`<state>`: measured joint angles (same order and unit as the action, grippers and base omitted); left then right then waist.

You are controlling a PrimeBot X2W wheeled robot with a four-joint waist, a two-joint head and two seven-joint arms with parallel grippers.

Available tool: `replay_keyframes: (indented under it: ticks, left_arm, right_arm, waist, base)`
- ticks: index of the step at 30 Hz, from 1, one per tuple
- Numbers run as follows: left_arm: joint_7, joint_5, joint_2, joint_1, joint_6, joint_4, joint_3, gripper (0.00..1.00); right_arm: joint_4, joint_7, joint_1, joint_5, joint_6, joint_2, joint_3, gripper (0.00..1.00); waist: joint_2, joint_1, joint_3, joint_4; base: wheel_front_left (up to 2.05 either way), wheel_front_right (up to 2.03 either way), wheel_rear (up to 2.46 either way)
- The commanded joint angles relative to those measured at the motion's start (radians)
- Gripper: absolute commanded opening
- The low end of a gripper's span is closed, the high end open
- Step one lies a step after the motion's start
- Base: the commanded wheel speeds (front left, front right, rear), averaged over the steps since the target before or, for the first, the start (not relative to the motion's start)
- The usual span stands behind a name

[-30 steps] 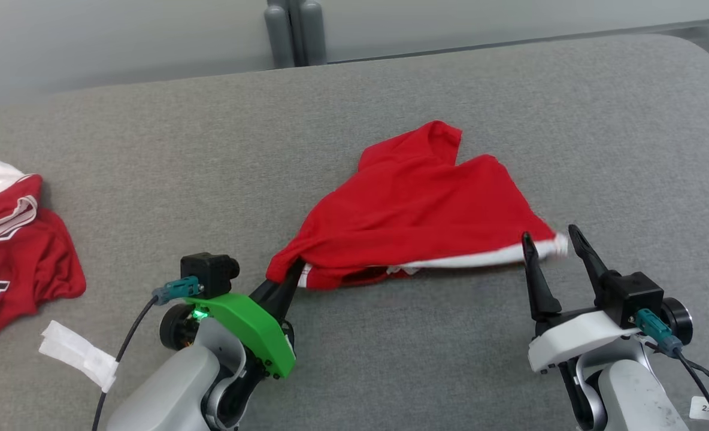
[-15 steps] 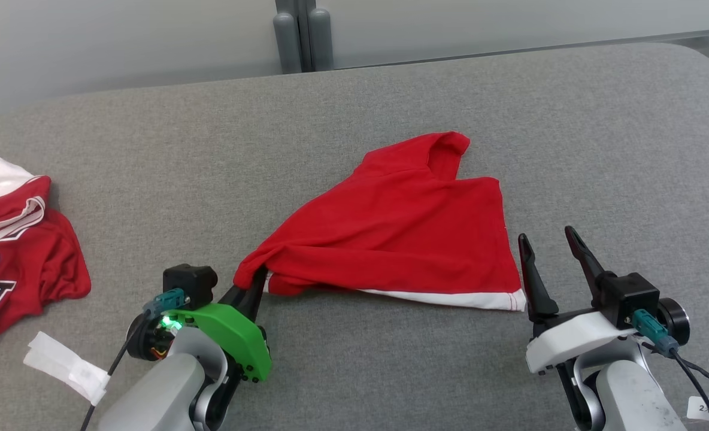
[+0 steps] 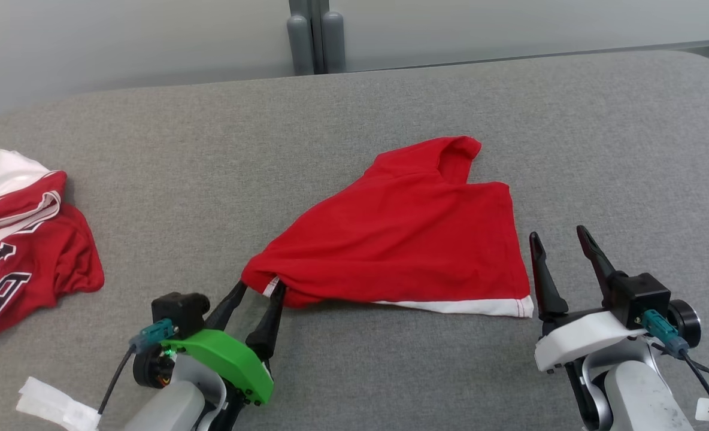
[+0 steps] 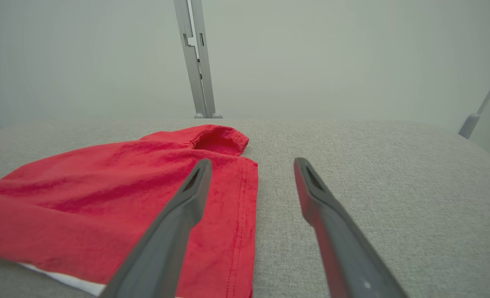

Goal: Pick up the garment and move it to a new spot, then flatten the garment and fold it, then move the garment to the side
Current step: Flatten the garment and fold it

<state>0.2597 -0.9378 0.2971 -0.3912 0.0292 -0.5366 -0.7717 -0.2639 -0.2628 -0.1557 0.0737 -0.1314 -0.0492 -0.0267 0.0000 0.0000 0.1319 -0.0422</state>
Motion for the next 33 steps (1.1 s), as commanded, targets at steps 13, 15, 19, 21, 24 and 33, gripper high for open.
replay_keyframes:
  ticks: [13, 15, 19, 21, 24, 33]
  left_arm:
    - [0.005, 0.264, -0.069, 0.209, 0.002, 0.261, 0.409, 1.0]
    - [0.005, 0.336, -0.103, 0.243, 0.024, 0.3, 0.48, 1.0]
    - [0.005, 0.477, -0.167, 0.299, 0.063, 0.35, 0.594, 1.0]
    - [0.005, 0.53, -0.192, 0.324, 0.077, 0.366, 0.639, 1.0]
    - [0.005, 0.591, -0.221, 0.358, 0.091, 0.382, 0.694, 1.0]
    - [0.005, 0.632, -0.244, 0.414, 0.102, 0.359, 0.732, 1.0]
  right_arm:
    - [0.008, -0.003, 0.032, -0.026, 0.001, -0.002, 0.041, 1.0]
    - [0.006, -0.003, 0.038, -0.026, 0.001, -0.002, 0.041, 1.0]
    - [0.001, -0.003, 0.055, -0.035, 0.001, -0.002, 0.044, 1.0]
    - [-0.004, -0.003, 0.061, -0.037, 0.001, -0.004, 0.046, 1.0]
    - [-0.016, -0.003, 0.073, -0.038, 0.001, -0.006, 0.044, 1.0]
    - [-0.043, -0.003, 0.088, -0.02, 0.001, -0.011, 0.043, 1.0]
  waist:
    - [0.0, 0.0, -0.038, 0.046]
    - [0.0, 0.0, -0.046, 0.046]
    - [0.0, 0.0, -0.062, 0.042]
    - [0.0, 0.0, -0.07, 0.04]
    - [0.0, 0.0, -0.081, 0.038]
    - [0.0, 0.0, -0.119, 0.042]
  base:
    - [0.0, 0.0, 0.0]
    - [0.0, 0.0, 0.0]
    - [0.0, 0.0, 0.0]
    - [0.0, 0.0, 0.0]
    - [0.0, 0.0, 0.0]
    - [0.0, 0.0, 0.0]
